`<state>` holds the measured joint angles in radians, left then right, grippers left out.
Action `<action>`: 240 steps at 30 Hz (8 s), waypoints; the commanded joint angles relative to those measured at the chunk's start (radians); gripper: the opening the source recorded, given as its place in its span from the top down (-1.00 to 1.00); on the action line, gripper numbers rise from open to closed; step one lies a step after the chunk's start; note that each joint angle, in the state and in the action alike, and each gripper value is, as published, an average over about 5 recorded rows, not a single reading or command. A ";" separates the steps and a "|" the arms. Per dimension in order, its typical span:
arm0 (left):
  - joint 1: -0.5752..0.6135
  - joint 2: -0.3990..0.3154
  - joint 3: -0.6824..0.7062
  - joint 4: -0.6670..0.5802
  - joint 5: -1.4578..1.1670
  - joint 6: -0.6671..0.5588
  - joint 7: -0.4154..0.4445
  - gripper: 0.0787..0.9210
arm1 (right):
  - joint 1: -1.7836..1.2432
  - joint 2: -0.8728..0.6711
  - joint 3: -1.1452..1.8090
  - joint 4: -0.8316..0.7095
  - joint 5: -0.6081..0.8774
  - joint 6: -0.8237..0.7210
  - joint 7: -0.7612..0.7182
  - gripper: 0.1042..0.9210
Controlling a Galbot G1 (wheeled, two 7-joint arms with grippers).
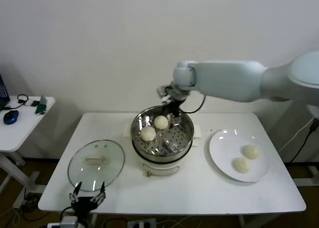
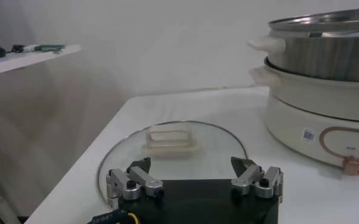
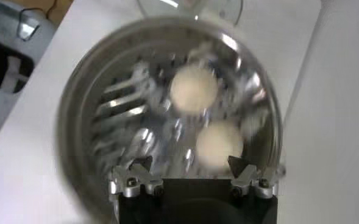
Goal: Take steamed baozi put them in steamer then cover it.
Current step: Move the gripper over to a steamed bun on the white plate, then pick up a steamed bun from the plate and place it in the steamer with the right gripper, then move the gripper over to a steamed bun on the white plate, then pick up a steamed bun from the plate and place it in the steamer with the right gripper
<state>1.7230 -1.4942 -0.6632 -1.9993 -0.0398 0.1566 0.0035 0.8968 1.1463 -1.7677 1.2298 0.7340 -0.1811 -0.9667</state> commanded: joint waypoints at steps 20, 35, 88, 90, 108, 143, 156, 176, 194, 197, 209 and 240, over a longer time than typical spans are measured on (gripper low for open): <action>0.006 -0.001 -0.014 -0.011 -0.002 0.004 0.001 -0.77 | -0.327 -0.545 0.056 0.055 -0.396 0.047 0.001 -0.76; 0.013 -0.004 -0.016 -0.004 -0.002 -0.002 -0.003 -0.77 | -0.551 -0.522 0.284 -0.014 -0.494 0.025 0.063 -0.76; -0.002 -0.012 -0.012 -0.008 0.005 0.010 -0.029 -0.77 | 0.261 -0.090 0.132 0.099 -0.347 0.478 -0.102 -0.41; -0.005 -0.013 -0.013 -0.010 0.005 0.013 -0.031 -0.77 | 0.249 -0.043 0.149 0.136 -0.363 0.501 -0.090 -0.41; 0.000 -0.007 -0.039 -0.023 0.003 0.016 -0.033 -0.77 | -0.154 0.184 0.167 0.163 -0.762 0.587 0.061 -0.43; -0.001 -0.009 -0.033 -0.023 0.006 0.016 -0.031 -0.77 | 0.047 0.008 0.127 -0.040 -0.325 0.628 -0.108 -0.76; -0.012 0.002 -0.025 -0.023 0.005 0.021 -0.024 -0.77 | 0.028 -0.455 -0.101 -0.045 -0.198 0.190 -0.071 -0.76; 0.024 -0.001 -0.036 -0.039 0.010 0.013 -0.024 -0.77 | -0.618 -0.509 0.420 -0.373 -0.599 0.307 -0.048 -0.76; 0.044 -0.006 -0.047 -0.034 0.011 0.003 -0.029 -0.77 | -0.766 -0.372 0.622 -0.554 -0.655 0.340 0.004 -0.76; 0.044 -0.007 -0.047 -0.036 0.011 0.003 -0.030 -0.77 | -0.777 -0.363 0.634 -0.567 -0.656 0.342 0.011 -0.76; 0.044 -0.008 -0.047 -0.033 0.008 -0.002 -0.031 -0.77 | -0.759 -0.360 0.631 -0.559 -0.645 0.346 0.005 -0.55; 0.043 -0.007 -0.063 -0.050 -0.016 0.015 -0.030 -0.77 | 0.138 -0.175 0.105 0.259 0.085 -0.047 0.119 -0.39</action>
<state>1.7665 -1.5008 -0.7261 -2.0438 -0.0550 0.1683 -0.0278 0.9599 0.8384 -1.6532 1.2948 0.6757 -0.0978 -0.9389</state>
